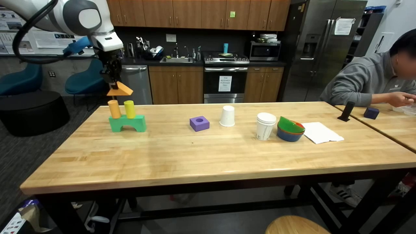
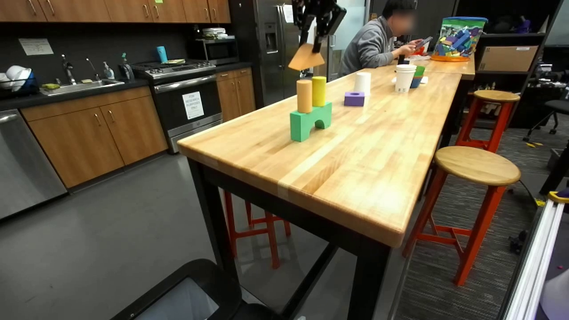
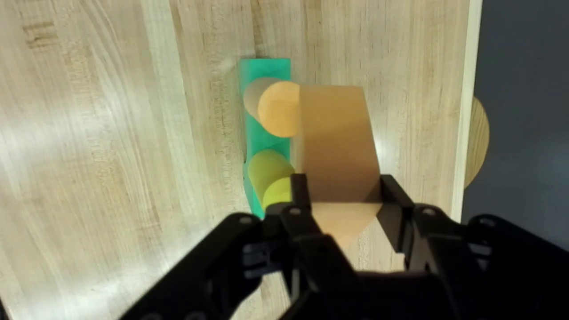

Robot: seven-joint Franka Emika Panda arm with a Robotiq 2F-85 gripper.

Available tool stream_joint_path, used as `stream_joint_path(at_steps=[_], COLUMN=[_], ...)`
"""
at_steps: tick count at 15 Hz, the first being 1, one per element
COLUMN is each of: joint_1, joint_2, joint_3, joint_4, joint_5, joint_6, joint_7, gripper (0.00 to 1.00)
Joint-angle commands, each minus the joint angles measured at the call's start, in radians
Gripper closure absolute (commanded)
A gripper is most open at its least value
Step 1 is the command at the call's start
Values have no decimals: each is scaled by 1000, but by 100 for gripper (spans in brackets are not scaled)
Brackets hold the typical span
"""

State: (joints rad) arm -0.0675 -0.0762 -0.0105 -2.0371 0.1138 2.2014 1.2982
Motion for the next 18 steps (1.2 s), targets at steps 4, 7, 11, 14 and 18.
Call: stream_joint_path(at_steps=[4,7,11,14,18], joint_1=[10,11,10,10,9], joint_2=[7,7,4,4,4], joint_3=[1,1,-2,-2,-4], joint_4=[15,20,13,6,0], joint_5=[-5,-8,-1,4,4], joint_6=[-7,-15,-16,-18,-20], joint_7=[56,63,65,63,63], gripper=[84,84,84,84,84])
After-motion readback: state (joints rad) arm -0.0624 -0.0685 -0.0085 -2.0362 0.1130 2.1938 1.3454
